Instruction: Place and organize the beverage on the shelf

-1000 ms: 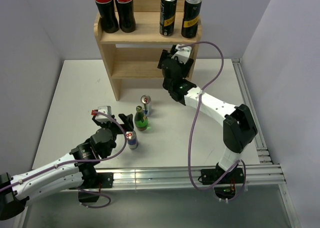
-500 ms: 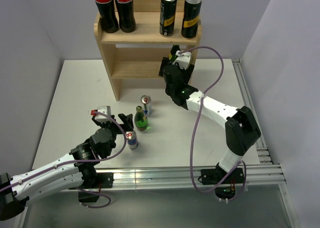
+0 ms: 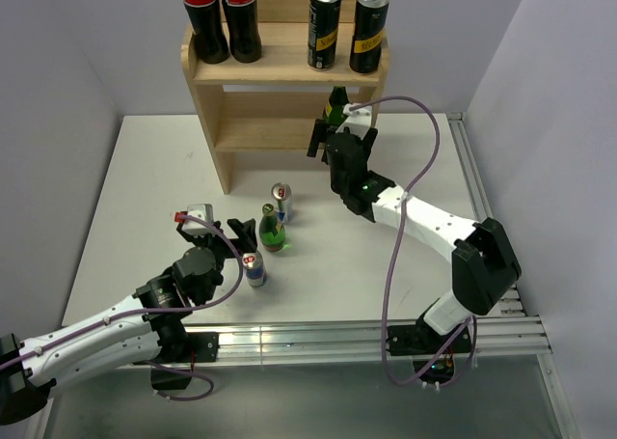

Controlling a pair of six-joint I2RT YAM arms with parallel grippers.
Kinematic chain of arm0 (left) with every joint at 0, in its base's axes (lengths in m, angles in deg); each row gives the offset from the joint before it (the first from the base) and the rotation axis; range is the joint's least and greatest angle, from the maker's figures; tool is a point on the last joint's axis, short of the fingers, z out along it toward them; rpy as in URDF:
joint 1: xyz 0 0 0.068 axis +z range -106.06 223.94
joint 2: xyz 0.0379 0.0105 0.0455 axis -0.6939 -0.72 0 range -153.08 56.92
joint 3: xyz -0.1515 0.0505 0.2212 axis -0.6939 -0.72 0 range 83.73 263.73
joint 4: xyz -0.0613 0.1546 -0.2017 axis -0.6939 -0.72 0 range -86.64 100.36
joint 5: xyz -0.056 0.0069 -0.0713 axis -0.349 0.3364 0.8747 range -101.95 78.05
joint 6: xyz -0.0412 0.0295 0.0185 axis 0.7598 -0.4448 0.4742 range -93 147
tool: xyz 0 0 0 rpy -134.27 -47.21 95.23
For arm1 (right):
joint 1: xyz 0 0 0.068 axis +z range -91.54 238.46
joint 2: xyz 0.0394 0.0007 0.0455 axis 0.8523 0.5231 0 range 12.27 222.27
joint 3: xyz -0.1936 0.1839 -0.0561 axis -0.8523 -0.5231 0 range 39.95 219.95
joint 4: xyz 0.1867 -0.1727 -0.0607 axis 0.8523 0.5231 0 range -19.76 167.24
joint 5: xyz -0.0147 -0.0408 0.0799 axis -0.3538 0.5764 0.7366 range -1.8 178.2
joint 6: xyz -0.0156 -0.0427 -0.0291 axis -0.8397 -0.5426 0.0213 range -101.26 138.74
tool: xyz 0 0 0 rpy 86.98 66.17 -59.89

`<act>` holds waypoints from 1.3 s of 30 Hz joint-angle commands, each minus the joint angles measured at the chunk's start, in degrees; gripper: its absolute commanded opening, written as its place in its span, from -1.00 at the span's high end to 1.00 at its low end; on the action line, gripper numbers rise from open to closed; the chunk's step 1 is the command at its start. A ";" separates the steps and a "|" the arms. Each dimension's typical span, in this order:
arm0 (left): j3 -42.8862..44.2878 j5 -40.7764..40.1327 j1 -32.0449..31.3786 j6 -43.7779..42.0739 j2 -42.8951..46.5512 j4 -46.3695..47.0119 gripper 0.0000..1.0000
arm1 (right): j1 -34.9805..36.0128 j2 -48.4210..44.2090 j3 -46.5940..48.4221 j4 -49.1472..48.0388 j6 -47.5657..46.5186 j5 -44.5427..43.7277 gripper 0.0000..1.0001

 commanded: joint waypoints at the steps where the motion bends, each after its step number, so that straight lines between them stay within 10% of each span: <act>1: -0.03 -0.88 0.21 1.11 0.43 0.21 -0.99 | 0.52 -4.69 -2.38 -1.52 0.01 3.73 -1.00; 15: 10.43 8.07 -0.31 13.23 0.08 -23.06 -0.99 | 12.65 -31.23 -23.63 9.54 8.71 -3.29 -1.00; 39: 0.15 -3.58 -14.46 31.51 -16.34 -15.78 -0.99 | 15.20 -46.89 -36.75 16.23 15.40 -6.55 -1.00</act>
